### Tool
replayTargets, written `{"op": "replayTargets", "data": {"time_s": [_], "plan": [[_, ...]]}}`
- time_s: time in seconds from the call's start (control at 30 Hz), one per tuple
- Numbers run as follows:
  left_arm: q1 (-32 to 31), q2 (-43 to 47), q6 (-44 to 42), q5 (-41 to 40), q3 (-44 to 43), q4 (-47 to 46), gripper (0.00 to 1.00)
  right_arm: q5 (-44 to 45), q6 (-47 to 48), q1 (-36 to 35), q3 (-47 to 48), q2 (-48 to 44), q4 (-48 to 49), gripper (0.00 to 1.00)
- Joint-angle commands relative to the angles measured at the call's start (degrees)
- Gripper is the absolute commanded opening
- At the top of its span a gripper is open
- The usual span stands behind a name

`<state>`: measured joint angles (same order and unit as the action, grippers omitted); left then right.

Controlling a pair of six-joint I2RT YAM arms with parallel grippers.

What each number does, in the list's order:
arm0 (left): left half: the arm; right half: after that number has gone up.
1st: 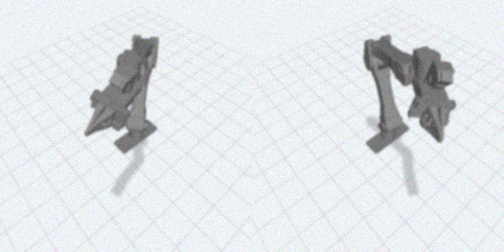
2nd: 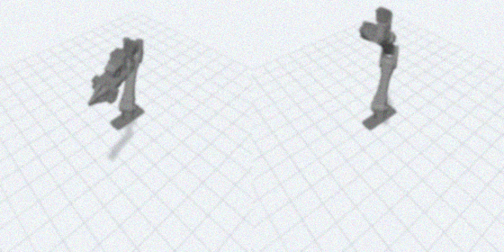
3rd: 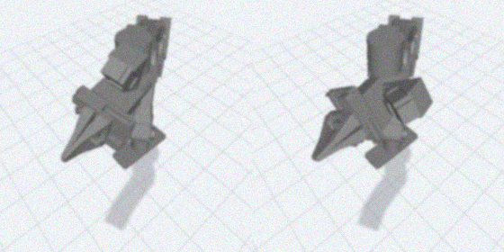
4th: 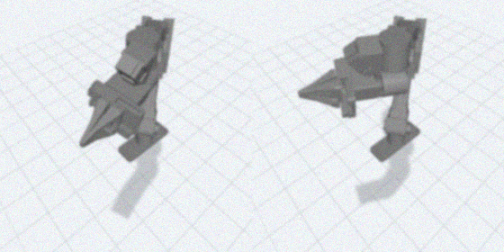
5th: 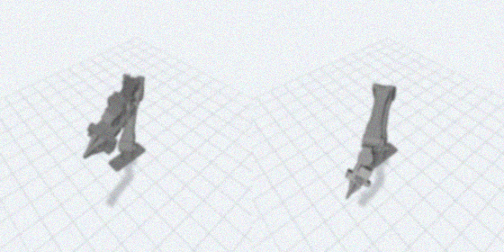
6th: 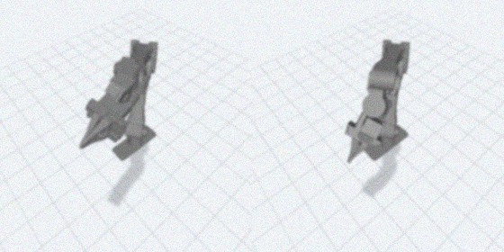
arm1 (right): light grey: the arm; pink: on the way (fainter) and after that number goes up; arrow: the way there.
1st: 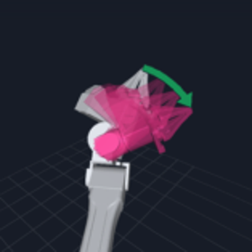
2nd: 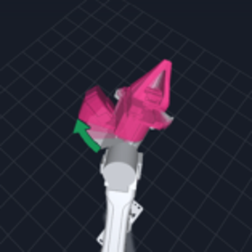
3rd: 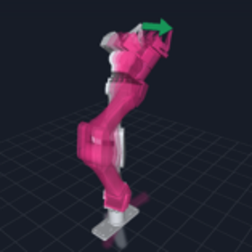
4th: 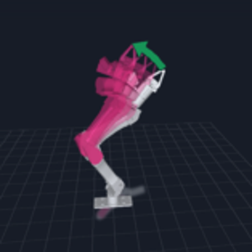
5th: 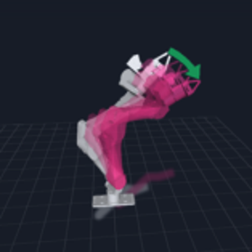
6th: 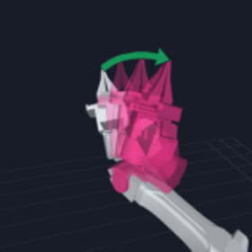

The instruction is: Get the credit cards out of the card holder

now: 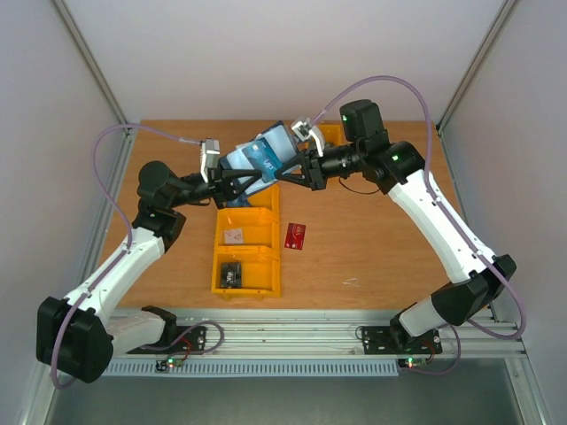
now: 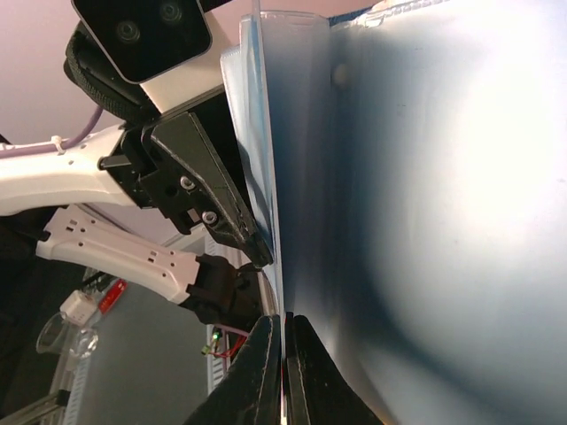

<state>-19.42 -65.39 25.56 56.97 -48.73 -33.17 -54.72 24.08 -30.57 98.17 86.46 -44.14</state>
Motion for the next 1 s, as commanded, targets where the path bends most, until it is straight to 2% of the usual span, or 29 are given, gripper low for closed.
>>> {"op": "replayTargets", "data": {"time_s": [0.0,0.1,0.23,0.43,0.5,0.57,0.67,0.77,0.97], "plan": [[0.0,1.2,-0.2,0.9,-0.2,-1.9,0.20,0.8,0.1,0.8,1.0,-1.6,1.0,0.01],[0.0,1.2,-0.3,0.7,-0.1,-1.8,0.16,1.4,0.3,1.6,1.1,-1.9,0.3,0.01],[0.0,1.4,-1.0,-0.3,0.2,-1.0,0.01,1.6,0.4,3.4,1.1,-2.7,-0.3,0.01],[0.4,2.5,-3.5,-8.2,1.0,5.5,0.00,4.6,-0.9,6.8,0.2,-3.5,-1.0,0.01],[0.5,3.0,-5.3,-13.5,1.1,9.5,0.00,5.6,-3.7,8.0,-0.8,-3.6,0.9,0.01],[0.6,3.7,-7.2,-22.3,1.1,13.7,0.00,6.7,-7.5,9.4,-2.6,-3.7,4.0,0.01],[0.8,4.9,-10.1,-38.8,1.7,18.7,0.00,10.8,-13.9,11.4,-5.0,-3.6,8.8,0.01],[1.9,5.7,-13.7,-53.0,2.6,22.0,0.00,17.5,-17.0,12.2,-5.2,-2.0,7.7,0.01],[5.3,6.8,-20.6,-63.4,4.6,23.1,0.00,26.4,-19.9,12.8,-3.9,1.7,6.6,0.01]]}}
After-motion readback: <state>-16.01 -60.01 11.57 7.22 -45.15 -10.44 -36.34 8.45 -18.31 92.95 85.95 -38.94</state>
